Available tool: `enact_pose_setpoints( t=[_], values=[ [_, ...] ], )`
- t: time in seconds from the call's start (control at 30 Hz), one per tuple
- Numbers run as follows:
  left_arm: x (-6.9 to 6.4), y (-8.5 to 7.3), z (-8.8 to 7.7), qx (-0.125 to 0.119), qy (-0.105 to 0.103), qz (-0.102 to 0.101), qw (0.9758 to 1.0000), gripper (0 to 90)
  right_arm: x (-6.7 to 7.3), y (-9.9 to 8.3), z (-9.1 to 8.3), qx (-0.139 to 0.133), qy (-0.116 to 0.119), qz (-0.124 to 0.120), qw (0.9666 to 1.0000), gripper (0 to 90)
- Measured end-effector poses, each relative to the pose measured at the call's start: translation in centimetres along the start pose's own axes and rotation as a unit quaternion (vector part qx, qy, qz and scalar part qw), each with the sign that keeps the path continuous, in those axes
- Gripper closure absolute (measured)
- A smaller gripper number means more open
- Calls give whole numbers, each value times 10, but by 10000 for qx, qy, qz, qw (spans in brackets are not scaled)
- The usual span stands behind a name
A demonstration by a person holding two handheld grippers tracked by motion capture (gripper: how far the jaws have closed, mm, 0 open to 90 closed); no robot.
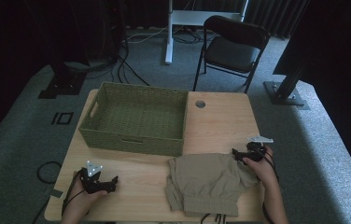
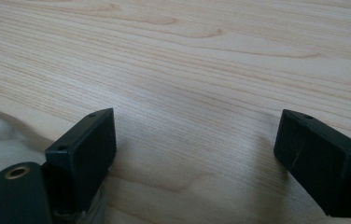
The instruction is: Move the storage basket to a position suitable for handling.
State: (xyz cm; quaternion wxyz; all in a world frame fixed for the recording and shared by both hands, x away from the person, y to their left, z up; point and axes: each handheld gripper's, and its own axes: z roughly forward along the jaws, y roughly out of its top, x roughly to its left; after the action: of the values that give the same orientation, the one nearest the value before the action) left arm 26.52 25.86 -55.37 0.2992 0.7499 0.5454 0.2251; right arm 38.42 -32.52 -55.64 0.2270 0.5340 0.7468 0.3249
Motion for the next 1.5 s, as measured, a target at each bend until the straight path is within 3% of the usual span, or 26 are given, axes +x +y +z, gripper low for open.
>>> enact_pose_setpoints(
  t=[0.3,0.47,0.77,1.17,1.5],
  values=[
    [4,-2,-2,5,-160,171,9997,39,0,0,0,0,16,11,10000,126],
    [10,-3,-4,-36,-248,210,9995,53,-2,1,0,-54,62,171,9998,126],
    [21,-4,-6,-89,-298,105,9995,54,0,6,0,-129,105,316,9994,134],
    [32,6,-12,-176,-227,181,9994,54,16,31,-4,-202,152,168,9995,133],
    [42,22,-20,-308,-115,274,9991,54,33,51,-9,-354,350,89,9987,133]
  ],
)
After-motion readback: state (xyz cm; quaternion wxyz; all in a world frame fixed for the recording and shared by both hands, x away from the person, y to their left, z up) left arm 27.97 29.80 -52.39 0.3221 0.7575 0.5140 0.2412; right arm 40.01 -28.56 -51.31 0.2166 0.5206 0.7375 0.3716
